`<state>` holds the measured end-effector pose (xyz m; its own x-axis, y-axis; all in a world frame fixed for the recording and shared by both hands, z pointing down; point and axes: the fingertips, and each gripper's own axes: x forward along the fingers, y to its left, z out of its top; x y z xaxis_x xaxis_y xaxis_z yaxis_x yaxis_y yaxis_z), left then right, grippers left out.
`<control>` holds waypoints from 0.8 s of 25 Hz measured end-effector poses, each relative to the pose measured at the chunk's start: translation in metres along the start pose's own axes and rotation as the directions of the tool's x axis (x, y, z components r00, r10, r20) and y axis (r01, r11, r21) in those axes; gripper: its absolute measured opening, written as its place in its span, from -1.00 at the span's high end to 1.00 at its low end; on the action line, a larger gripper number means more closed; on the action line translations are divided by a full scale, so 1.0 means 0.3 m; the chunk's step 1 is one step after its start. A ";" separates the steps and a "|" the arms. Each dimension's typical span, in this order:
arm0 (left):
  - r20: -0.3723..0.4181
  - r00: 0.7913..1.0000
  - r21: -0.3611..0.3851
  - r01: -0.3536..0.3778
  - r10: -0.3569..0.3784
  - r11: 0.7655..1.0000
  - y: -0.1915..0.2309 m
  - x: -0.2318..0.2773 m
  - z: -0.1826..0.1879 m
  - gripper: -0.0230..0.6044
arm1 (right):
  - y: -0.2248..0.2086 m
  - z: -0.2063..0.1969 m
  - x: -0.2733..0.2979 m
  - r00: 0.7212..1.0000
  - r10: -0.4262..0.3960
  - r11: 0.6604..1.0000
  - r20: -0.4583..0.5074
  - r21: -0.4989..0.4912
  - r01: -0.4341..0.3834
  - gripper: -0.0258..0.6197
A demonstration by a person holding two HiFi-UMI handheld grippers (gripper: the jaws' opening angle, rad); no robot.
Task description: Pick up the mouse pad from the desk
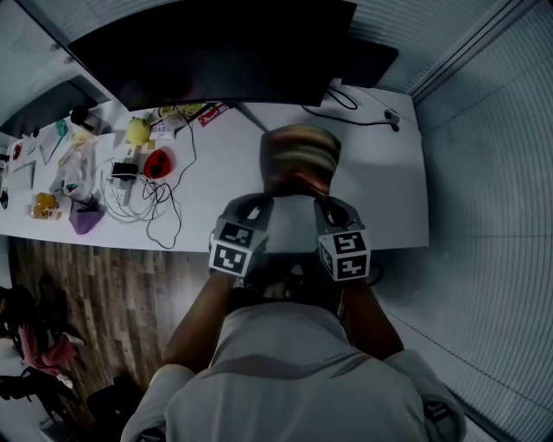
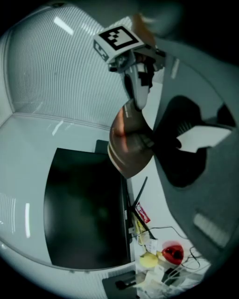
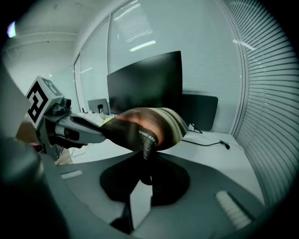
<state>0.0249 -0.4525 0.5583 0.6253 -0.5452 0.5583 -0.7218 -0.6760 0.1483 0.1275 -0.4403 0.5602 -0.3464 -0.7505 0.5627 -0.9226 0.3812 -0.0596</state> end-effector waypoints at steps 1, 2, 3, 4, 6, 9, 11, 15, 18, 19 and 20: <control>0.025 1.000 0.006 -0.005 0.005 1.000 -0.004 -0.024 0.033 0.78 | 0.003 0.034 -0.023 1.000 -0.003 1.000 0.027 -0.001 0.003 0.82; 0.051 0.999 0.012 -0.011 0.010 1.000 -0.008 -0.047 0.064 0.78 | 0.006 0.067 -0.046 0.998 -0.009 1.000 0.055 -0.004 0.009 0.82; 0.077 0.997 0.017 -0.017 0.015 1.000 -0.013 -0.072 0.094 0.78 | 0.010 0.097 -0.069 0.997 -0.014 1.000 0.081 -0.008 0.015 0.82; 0.104 0.994 0.020 -0.023 0.021 1.000 -0.019 -0.099 0.123 0.78 | 0.016 0.126 -0.093 0.994 -0.018 1.000 0.106 -0.012 0.020 0.82; 0.162 0.986 0.024 -0.034 0.030 0.999 -0.033 -0.155 0.182 0.78 | 0.031 0.184 -0.144 0.988 -0.025 0.999 0.155 -0.022 0.028 0.82; 0.250 0.968 0.031 -0.048 0.039 0.998 -0.063 -0.246 0.272 0.78 | 0.057 0.278 -0.235 0.971 -0.032 0.998 0.235 -0.043 0.043 0.82; 0.313 0.949 0.038 -0.058 0.043 0.998 -0.084 -0.310 0.338 0.78 | 0.076 0.338 -0.297 0.958 -0.031 0.997 0.285 -0.058 0.049 0.82; 0.413 0.910 0.049 -0.066 0.041 0.997 -0.118 -0.421 0.440 0.78 | 0.109 0.453 -0.410 0.925 -0.037 0.994 0.377 -0.080 0.073 0.82; 0.454 0.890 0.057 -0.069 0.036 0.996 -0.146 -0.477 0.481 0.77 | 0.126 0.517 -0.487 0.898 -0.053 0.990 0.438 -0.093 0.103 0.82; 0.466 0.884 0.060 -0.073 0.036 0.996 -0.155 -0.494 0.494 0.77 | 0.131 0.533 -0.509 0.890 -0.056 0.989 0.453 -0.096 0.111 0.82; 0.477 0.878 0.062 -0.076 0.037 0.995 -0.164 -0.512 0.507 0.77 | 0.136 0.548 -0.527 0.883 -0.058 0.988 0.466 -0.101 0.118 0.82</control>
<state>0.0095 -0.4111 0.3411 0.6636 -0.7405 0.1059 -0.7475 -0.6621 0.0541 0.1169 -0.3947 0.3333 -0.3317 -0.9362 0.1164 -0.9351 0.3426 0.0905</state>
